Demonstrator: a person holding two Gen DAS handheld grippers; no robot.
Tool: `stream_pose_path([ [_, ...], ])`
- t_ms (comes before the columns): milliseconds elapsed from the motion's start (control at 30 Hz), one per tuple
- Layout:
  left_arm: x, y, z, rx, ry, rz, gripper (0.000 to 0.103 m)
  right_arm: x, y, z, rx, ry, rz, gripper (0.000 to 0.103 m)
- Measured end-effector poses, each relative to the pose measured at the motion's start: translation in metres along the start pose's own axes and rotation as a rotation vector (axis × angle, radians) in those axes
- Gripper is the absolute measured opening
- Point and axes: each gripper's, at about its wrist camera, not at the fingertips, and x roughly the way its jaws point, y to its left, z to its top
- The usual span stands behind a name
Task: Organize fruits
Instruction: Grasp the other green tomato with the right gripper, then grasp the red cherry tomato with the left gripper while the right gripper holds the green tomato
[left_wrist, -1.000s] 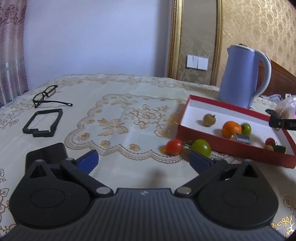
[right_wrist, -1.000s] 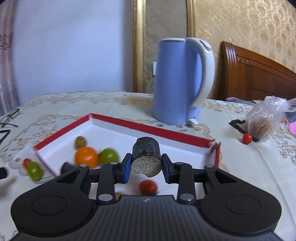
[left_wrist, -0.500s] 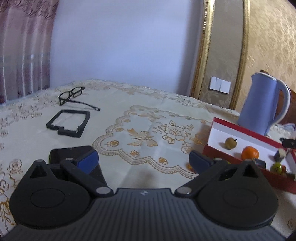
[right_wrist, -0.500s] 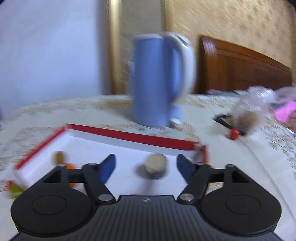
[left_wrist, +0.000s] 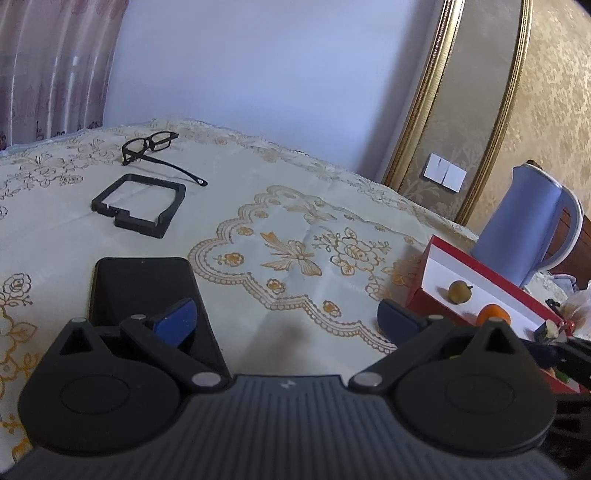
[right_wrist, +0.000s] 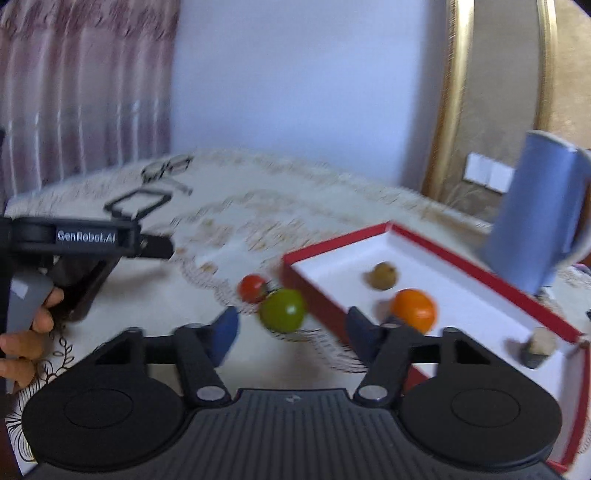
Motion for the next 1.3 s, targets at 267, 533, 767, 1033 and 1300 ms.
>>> stream_pose_path([
  [267, -0.002, 0.000, -0.001, 0.006, -0.001, -0.020, 0.103, 0.029, 0.010, 0.007, -0.040, 0.073, -0.007, 0.046],
  [533, 0.000, 0.000, -0.001, 0.004, 0.006, -0.022, 0.103, 0.047, 0.004, 0.012, -0.025, 0.124, -0.019, 0.034],
  [767, 0.003, -0.001, 0.000, 0.018, 0.027, -0.034, 0.103, 0.029, 0.002, 0.008, -0.001, 0.086, -0.016, 0.033],
  [1033, 0.004, -0.036, -0.006, 0.246, 0.008, -0.047, 0.103, -0.056, -0.008, -0.020, 0.062, -0.075, -0.035, 0.033],
  [1300, 0.017, -0.087, -0.018, 0.502, -0.024, -0.024, 0.103, -0.090, -0.021, -0.055, 0.203, -0.147, -0.034, 0.033],
])
